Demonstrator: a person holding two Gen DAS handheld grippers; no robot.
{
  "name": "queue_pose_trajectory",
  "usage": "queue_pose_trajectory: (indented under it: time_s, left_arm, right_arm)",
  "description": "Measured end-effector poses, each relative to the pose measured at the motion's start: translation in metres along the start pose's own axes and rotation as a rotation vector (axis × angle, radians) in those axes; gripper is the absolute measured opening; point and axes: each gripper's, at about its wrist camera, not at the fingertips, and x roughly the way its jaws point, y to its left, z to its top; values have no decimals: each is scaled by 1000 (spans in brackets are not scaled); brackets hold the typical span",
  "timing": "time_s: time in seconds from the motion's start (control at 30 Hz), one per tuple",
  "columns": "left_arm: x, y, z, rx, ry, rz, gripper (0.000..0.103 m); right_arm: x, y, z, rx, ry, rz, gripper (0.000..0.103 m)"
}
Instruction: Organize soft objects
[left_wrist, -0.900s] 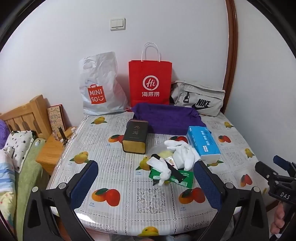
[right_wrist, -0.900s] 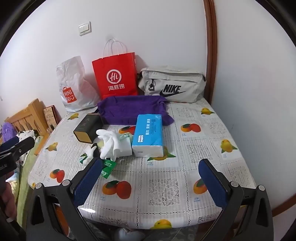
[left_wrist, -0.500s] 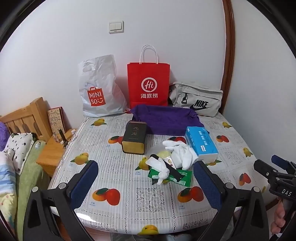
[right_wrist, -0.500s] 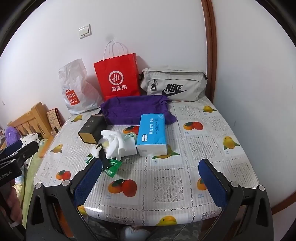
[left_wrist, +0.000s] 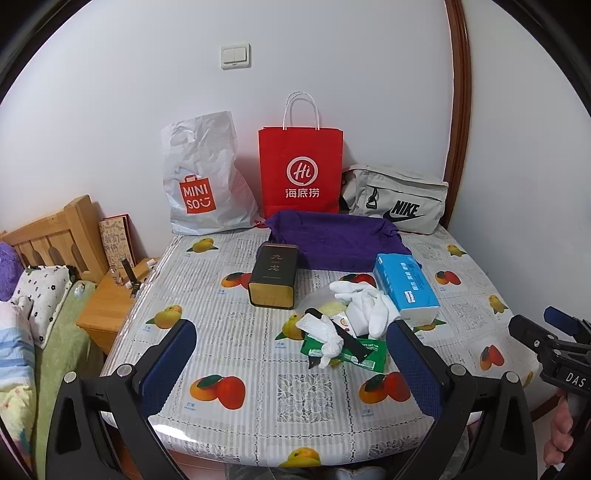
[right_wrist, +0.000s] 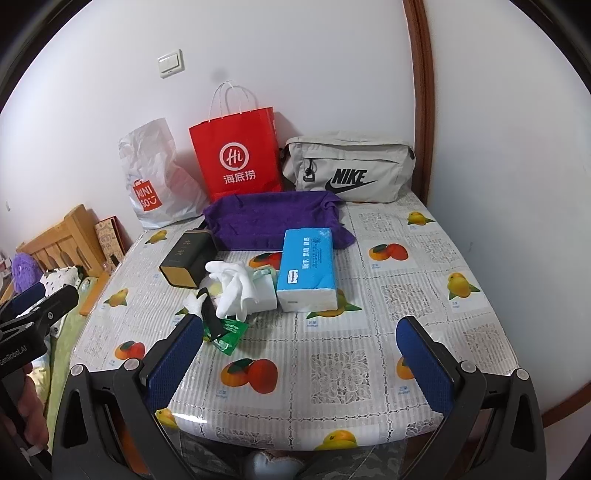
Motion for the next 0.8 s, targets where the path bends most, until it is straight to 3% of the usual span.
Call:
queue_pose_trajectory:
  time_s: [0.8]
  left_arm:
    - [-4,0,-1,4,-9,6,103]
  right_arm:
    - [1,2,-3,-20,9,-10,103]
